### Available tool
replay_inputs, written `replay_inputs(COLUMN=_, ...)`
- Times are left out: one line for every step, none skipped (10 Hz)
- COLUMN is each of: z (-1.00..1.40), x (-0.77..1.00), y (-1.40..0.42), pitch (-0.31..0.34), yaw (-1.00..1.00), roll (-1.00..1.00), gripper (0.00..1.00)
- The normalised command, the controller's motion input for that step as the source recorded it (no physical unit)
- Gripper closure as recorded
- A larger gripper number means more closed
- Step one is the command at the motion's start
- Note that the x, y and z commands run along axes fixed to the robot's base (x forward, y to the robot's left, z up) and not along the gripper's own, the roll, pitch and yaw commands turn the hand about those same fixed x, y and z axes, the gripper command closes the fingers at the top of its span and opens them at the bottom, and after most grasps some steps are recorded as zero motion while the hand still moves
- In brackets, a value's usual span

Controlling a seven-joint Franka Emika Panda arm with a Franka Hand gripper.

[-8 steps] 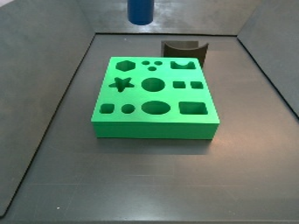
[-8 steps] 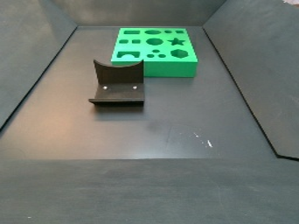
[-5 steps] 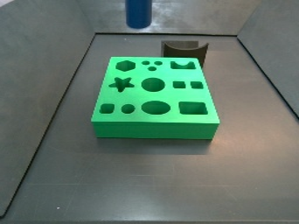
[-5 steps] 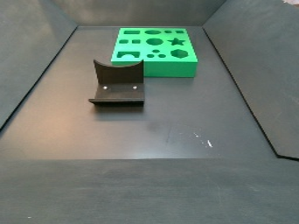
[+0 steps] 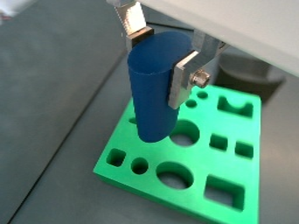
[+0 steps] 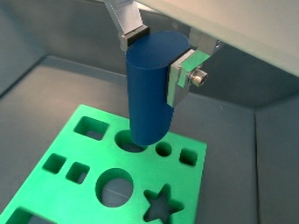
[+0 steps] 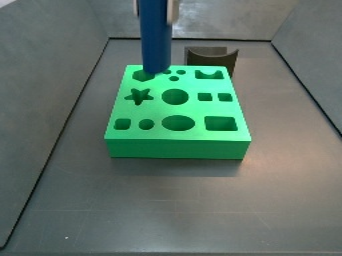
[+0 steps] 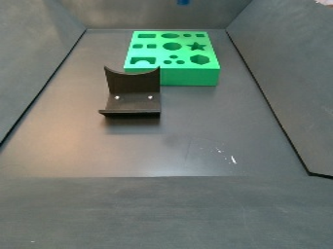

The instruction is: Insert the oval object.

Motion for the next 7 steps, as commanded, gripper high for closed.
replay_inputs(z=-0.52, x=0.00, y=0.00, pitch=-0.110, yaw=-0.99, roll=-0.07, gripper=1.00)
replay_inputs(z=-0.49, x=0.00, y=0.00, pitch=-0.101, yaw=-0.93, roll=-0.09, gripper=1.00)
replay_inputs(z=-0.44, x=0.00, y=-0.01, pitch=-0.086, yaw=-0.91, roll=-0.11, gripper=1.00)
replay_inputs(z=-0.36, x=0.00, y=0.00, pitch=-0.070, yaw=-0.89, roll=-0.14, gripper=1.00)
replay_inputs(z=-0.29, x=0.07, y=0.00, pitch=-0.051, yaw=-0.82, roll=-0.18, gripper=1.00)
replay_inputs(z=-0.29, x=0.11, y=0.00, pitch=-0.043, yaw=-0.78, roll=-0.18, gripper=1.00)
replay_inputs(z=-0.31, x=0.19, y=0.00, pitch=-0.027, yaw=-0.73, roll=-0.19, gripper=1.00)
